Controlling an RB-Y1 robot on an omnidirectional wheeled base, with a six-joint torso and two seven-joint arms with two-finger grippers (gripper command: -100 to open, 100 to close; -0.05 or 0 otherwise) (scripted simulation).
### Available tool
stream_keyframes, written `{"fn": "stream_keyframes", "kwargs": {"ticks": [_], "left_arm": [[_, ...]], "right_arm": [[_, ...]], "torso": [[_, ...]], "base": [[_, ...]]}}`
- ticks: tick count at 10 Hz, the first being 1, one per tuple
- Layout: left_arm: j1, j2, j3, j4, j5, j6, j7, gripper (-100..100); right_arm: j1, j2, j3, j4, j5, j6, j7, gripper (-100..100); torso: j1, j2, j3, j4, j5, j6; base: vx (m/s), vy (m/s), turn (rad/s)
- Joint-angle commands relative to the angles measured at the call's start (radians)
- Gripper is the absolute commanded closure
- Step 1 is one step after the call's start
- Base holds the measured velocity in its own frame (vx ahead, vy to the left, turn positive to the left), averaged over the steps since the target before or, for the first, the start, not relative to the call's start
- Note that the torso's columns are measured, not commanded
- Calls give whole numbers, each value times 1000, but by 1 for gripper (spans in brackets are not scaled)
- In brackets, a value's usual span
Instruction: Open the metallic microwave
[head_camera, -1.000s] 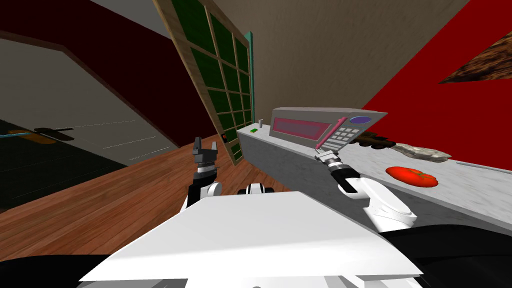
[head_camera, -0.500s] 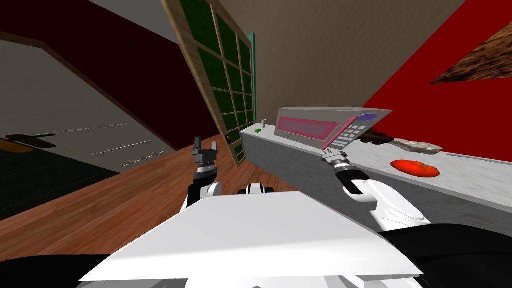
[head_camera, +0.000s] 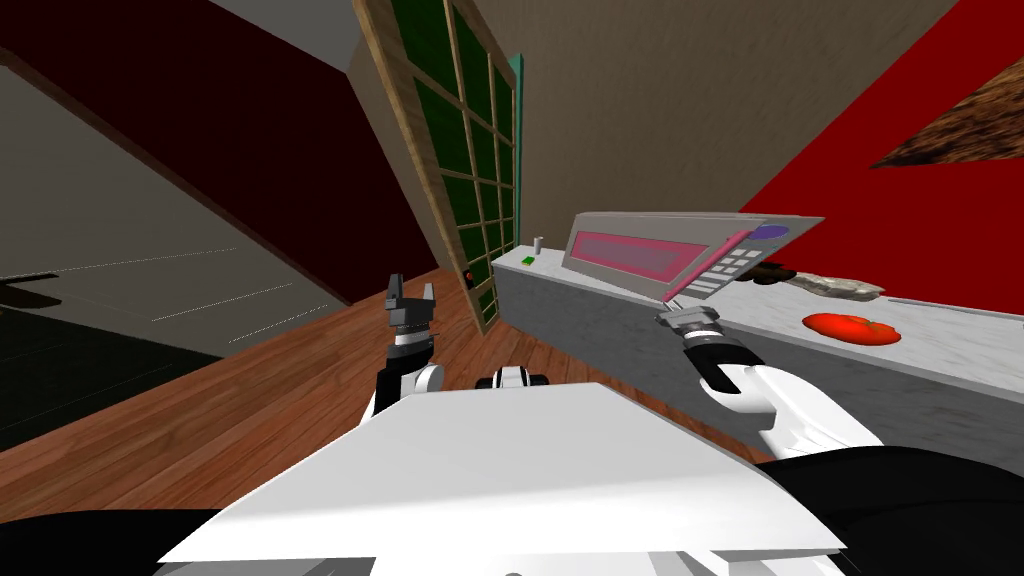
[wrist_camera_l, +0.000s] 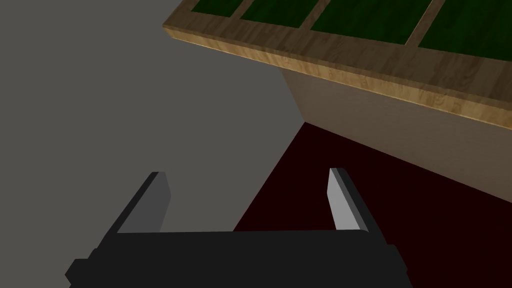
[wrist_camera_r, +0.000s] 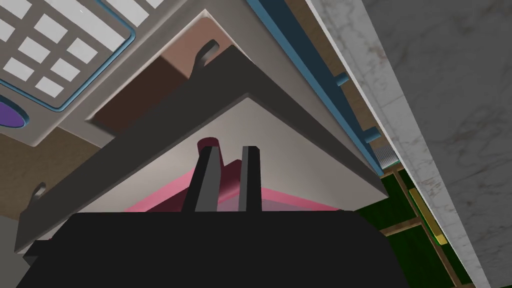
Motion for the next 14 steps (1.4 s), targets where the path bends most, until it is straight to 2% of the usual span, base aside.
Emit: {"fn": "stream_keyframes", "kwargs": {"ticks": [1,4,10,11,12,14], "left_arm": [[0,0,0,0,0,0,0,0],[0,0,0,0,0,0,0,0],[0,0,0,0,0,0,0,0],[0,0,0,0,0,0,0,0],[0,0,0,0,0,0,0,0],[0,1,1,0,0,0,0,0]], "right_arm": [[4,3,-10,8,0,20,0,100],[11,9,-41,25,-1,74,2,100],[25,22,-102,60,-2,180,7,100],[27,22,-96,51,-3,168,6,100],[7,44,-86,43,13,157,26,-100],[-10,61,-78,36,25,145,42,-100]], "torso": [[-8,0,0,0,-2,0],[5,-6,-4,-3,0,0],[-5,-3,-2,-2,-4,0],[-4,-2,-1,-2,-4,0],[-10,-1,0,-2,-5,-1],[-15,-1,0,-1,-7,0]], "base": [[21,113,-40],[87,275,-107],[80,291,-94],[18,116,-29],[-11,-73,64],[-44,-166,50]]}}
